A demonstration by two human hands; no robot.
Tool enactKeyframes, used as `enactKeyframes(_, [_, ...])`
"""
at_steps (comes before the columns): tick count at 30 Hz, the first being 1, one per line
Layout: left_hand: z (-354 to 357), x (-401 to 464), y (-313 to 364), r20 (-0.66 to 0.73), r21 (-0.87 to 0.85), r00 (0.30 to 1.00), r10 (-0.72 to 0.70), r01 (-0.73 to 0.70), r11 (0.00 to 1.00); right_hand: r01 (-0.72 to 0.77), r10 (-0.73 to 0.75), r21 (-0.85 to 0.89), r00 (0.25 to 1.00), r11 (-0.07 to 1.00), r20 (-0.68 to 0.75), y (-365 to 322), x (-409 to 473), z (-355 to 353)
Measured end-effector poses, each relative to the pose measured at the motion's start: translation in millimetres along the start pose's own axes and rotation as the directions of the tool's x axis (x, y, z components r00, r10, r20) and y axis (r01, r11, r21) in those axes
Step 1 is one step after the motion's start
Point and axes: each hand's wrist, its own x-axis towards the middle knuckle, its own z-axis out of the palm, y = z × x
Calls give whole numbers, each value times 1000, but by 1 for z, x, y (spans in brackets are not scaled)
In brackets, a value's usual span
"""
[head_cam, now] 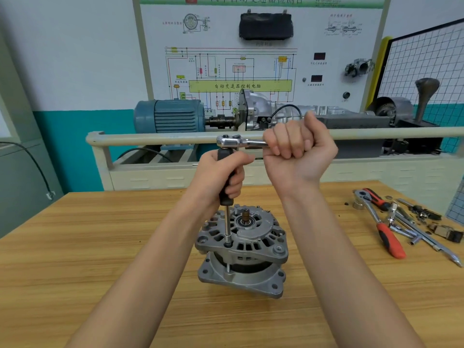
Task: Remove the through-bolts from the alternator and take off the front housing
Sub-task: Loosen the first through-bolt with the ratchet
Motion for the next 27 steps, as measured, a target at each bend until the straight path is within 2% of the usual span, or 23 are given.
enactKeyframes(3, [-3, 0, 4, 213, 9, 975, -67, 66, 998, -110, 144, 290, 985, 951, -98, -1, 12, -12])
enactKeyframes(6, [0, 3, 3, 264, -15, 958, -113, 121, 993, -88, 134, 295, 981, 951, -140, -2, 12, -14])
enactKeyframes(9, [3, 5, 0, 117, -21, 985, -125, 128, 992, -5, 18, 110, 993, 994, -118, -3, 2, -7])
enactKeyframes(11, [7, 6, -3, -23, -12, 994, -106, 106, 994, 93, -99, -107, 994, 990, -45, 0, -8, 2])
enactKeyframes(13, [14, 7, -4, -165, 19, 983, -80, 84, 996, 247, -230, -318, 969, 915, 90, 8, -18, 12])
enactKeyframes(15, [18, 7, -6, -278, 50, 959, -49, 65, 997, 410, -341, -448, 912, 795, 230, 19, -29, 20])
enactKeyframes(17, [21, 5, -8, -331, 76, 944, -9, 36, 996, 506, -393, -514, 862, 693, 319, 28, -38, 24])
enactKeyframes(19, [20, 3, -9, -327, 94, 945, 17, 15, 995, 531, -400, -514, 847, 674, 350, 28, -40, 23])
enactKeyframes(21, [16, 1, -8, -274, 90, 961, 17, 8, 996, 464, -352, -456, 882, 759, 312, 21, -34, 21])
enactKeyframes(23, [8, 0, -6, -162, 70, 987, 10, 1, 998, 297, -237, -340, 949, 892, 207, 11, -21, 17])
enactKeyframes(25, [0, -1, -2, -36, 40, 999, 10, -9, 999, 104, -95, -154, 993, 983, 70, 3, -8, 10])
enactKeyframes(27, [-5, 0, 2, 77, 22, 997, 10, -12, 1000, -27, 30, 66, 999, 997, -42, 0, 2, 2])
